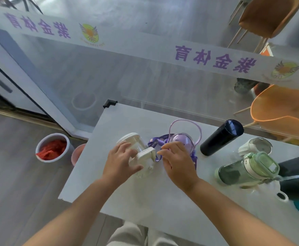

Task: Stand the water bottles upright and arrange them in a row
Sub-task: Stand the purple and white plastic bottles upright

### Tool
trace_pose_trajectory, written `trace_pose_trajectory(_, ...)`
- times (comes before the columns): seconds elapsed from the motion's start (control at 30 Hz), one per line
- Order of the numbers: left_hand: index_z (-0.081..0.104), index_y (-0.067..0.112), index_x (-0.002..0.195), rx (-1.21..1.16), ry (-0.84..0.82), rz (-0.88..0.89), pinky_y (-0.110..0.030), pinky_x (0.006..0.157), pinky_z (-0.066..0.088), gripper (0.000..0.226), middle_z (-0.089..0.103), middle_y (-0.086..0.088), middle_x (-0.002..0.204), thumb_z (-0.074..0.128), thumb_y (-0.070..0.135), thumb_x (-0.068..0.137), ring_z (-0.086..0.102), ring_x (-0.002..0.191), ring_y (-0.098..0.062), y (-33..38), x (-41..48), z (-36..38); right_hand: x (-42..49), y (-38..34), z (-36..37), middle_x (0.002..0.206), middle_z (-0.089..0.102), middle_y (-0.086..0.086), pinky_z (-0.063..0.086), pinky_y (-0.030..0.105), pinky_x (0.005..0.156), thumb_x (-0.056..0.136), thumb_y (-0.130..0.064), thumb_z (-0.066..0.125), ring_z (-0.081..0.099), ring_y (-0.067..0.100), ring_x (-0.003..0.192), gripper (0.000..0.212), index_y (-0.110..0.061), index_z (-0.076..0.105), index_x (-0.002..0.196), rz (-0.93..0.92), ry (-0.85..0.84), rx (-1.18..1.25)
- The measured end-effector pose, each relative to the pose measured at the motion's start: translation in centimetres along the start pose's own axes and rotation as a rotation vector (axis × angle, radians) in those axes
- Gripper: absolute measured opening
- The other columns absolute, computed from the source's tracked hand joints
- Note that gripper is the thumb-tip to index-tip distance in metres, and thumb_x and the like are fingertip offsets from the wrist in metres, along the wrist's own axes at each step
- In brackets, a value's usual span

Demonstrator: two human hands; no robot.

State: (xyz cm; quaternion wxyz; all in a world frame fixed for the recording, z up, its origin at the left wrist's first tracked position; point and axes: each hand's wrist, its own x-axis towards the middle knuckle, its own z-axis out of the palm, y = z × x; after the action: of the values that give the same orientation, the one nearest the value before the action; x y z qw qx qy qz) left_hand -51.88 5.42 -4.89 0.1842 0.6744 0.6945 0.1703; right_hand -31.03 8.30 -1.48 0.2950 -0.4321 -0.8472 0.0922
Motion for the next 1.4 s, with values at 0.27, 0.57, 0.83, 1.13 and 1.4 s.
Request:
trace_pose_trajectory(0.27, 0.058, 0.012, 0.090, -0.005, 0.003, 0.107, -0.040, 0.113, -0.006, 0.052, 0.051, -0.007, 0.115, 0.039, 0.056, 0.069, 0.024, 0.121, -0.016, -1.2, 1.6, 1.3, -2.0, -0.8, 1.6, 0.086, 0.064, 0.003, 0.051, 0.029, 0.076, 0.074, -0.002, 0.070, 0.054, 0.020, 0.086, 0.018, -0.012, 0.068, 0.088, 0.083, -0.210, -0.025)
trace_pose_trajectory(0.57, 0.057, 0.007, 0.091, 0.059, -0.081, 0.331, -0.051, 0.106, 0.035, 0.045, 0.062, -0.008, 0.107, 0.033, 0.044, 0.083, 0.050, 0.119, -0.022, -4.6, 3.7, -0.8, -0.6, -4.2, 6.3, 0.139, 0.037, 0.011, 0.023, 0.026, 0.109, 0.079, -0.031, 0.069, 0.035, 0.023, 0.127, 0.078, -0.008, 0.028, 0.140, 0.337, -0.389, 0.008)
trace_pose_trajectory(0.83, 0.045, 0.011, 0.092, -0.220, -0.084, 0.072, -0.036, 0.065, 0.036, 0.027, 0.053, -0.006, 0.099, 0.035, 0.036, 0.096, 0.053, 0.078, -0.034, -7.5, 5.6, -5.2, 2.7, -7.4, 9.2, 0.145, 0.022, 0.006, 0.020, 0.030, 0.107, 0.069, -0.042, 0.074, 0.024, 0.021, 0.130, 0.092, -0.018, 0.020, 0.140, 0.274, -0.304, -0.035)
trace_pose_trajectory(1.13, 0.049, 0.012, 0.088, -0.528, -0.159, -0.185, -0.040, 0.073, 0.042, 0.024, 0.062, -0.009, 0.087, 0.038, 0.031, 0.096, 0.056, 0.083, -0.028, -10.2, 8.4, -7.2, 8.6, -8.9, 10.2, 0.150, 0.021, 0.008, 0.023, 0.034, 0.109, 0.080, -0.045, 0.064, 0.022, 0.026, 0.134, 0.076, -0.017, 0.028, 0.141, 0.326, -0.359, -0.010)
trace_pose_trajectory(1.4, 0.053, 0.040, 0.111, -0.730, -0.269, -0.160, -0.033, 0.085, 0.047, 0.033, 0.067, 0.002, 0.097, 0.044, 0.016, 0.089, 0.060, 0.094, -0.020, -12.2, 8.2, -8.4, 12.6, -7.7, 11.0, 0.137, 0.039, 0.008, 0.030, 0.032, 0.103, 0.081, -0.052, 0.058, 0.036, 0.024, 0.124, 0.074, -0.014, 0.033, 0.139, 0.533, -0.376, 0.103)
